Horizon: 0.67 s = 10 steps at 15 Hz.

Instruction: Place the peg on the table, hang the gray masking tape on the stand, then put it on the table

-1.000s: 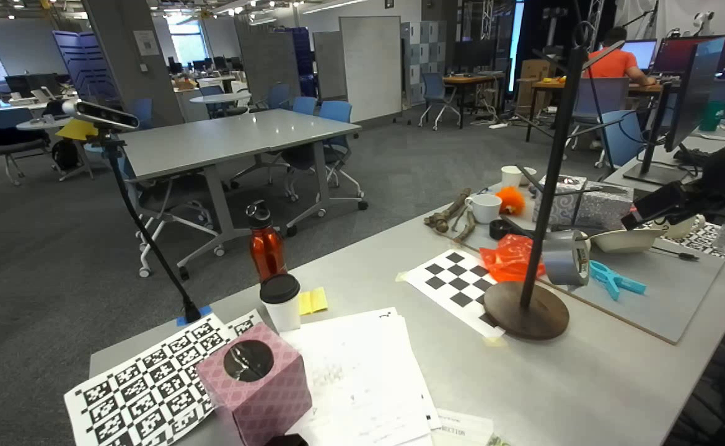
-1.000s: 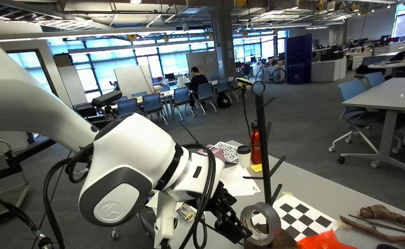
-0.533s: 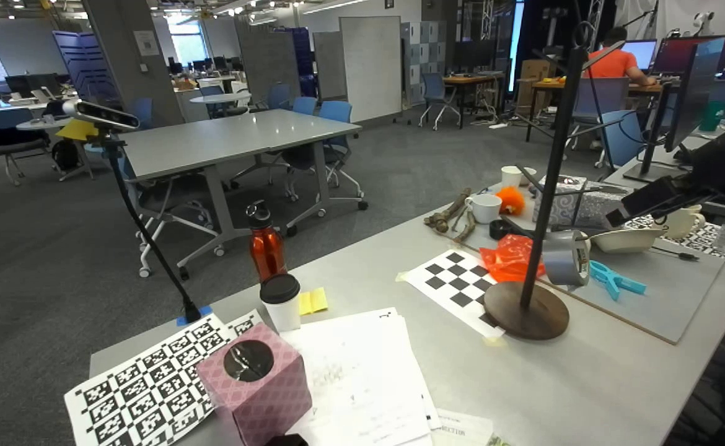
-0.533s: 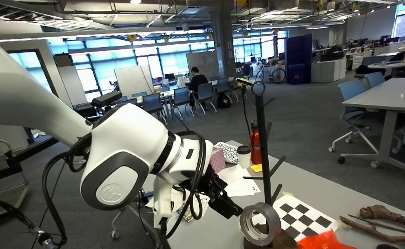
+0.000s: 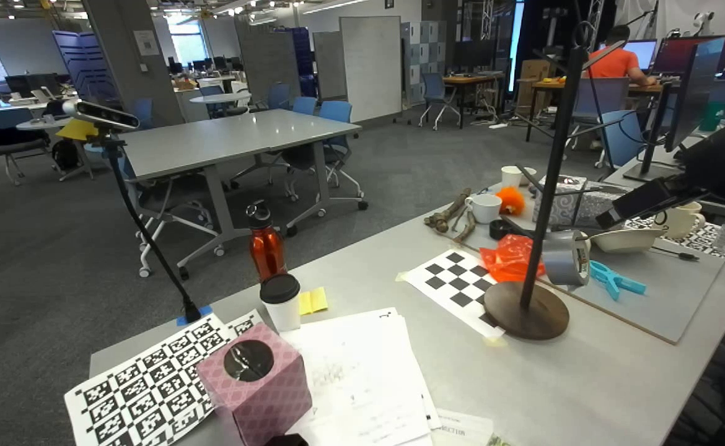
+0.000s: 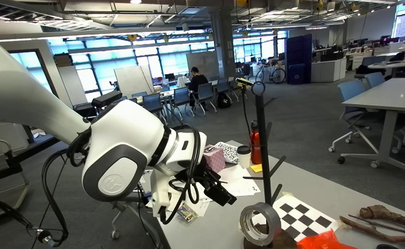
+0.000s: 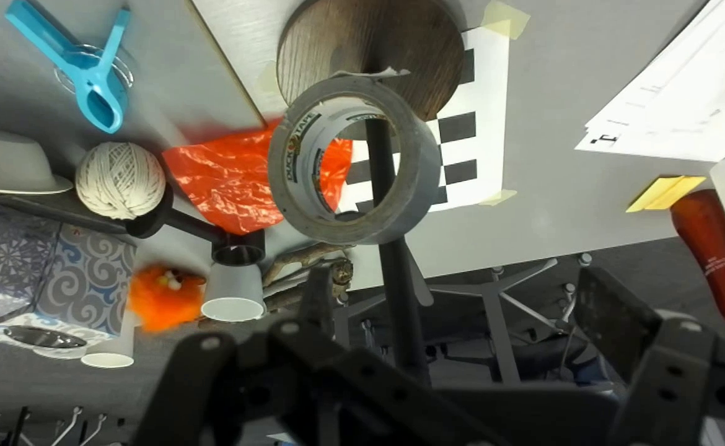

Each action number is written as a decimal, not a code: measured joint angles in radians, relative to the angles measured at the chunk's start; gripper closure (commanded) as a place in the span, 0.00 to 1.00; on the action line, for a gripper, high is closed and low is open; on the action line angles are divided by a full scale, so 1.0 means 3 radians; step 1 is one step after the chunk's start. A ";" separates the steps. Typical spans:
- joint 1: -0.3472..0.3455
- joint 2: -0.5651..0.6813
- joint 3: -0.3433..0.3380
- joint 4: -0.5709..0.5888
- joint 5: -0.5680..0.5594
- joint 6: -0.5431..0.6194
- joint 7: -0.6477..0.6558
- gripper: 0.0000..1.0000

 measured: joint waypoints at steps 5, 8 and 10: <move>0.0000 -0.0030 0.0055 0.0000 0.0000 0.0000 0.0001 0.00; 0.0000 -0.0030 0.0055 0.0000 0.0000 0.0000 0.0001 0.00; 0.0000 -0.0031 0.0055 0.0000 0.0000 0.0000 0.0001 0.00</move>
